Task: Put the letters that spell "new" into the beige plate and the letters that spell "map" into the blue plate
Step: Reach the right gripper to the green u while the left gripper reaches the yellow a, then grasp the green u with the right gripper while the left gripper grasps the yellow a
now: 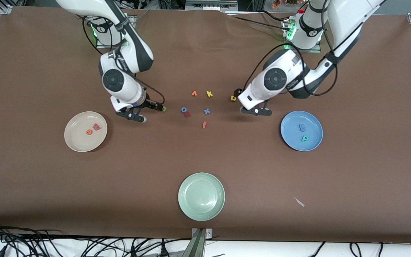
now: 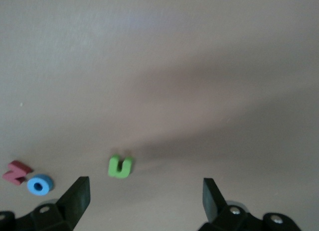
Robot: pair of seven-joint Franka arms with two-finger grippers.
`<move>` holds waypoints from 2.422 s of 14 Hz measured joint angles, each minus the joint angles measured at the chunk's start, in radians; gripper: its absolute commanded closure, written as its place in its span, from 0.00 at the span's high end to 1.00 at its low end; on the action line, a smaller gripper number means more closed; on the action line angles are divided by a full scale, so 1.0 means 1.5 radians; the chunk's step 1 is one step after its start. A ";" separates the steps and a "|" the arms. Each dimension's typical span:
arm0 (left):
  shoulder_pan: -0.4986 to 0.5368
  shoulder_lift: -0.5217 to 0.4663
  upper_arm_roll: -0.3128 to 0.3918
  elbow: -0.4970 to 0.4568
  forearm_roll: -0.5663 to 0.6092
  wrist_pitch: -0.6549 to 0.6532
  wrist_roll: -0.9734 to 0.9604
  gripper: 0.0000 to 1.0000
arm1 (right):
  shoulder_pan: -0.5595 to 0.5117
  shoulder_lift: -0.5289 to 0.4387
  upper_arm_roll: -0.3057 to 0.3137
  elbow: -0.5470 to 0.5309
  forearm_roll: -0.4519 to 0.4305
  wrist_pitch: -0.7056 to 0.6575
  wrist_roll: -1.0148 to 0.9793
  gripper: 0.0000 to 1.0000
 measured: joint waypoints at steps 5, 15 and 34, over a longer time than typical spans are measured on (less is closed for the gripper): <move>-0.055 0.007 -0.006 -0.052 0.190 0.079 -0.183 0.96 | 0.038 0.004 0.004 -0.039 0.000 0.091 0.090 1.00; -0.053 0.110 0.010 -0.038 0.295 0.133 -0.230 0.69 | 0.063 0.061 -0.012 -0.048 0.000 0.168 0.158 0.95; -0.102 0.107 0.056 -0.017 0.361 0.135 -0.307 0.14 | 0.071 0.066 -0.013 -0.025 0.000 0.162 0.172 0.00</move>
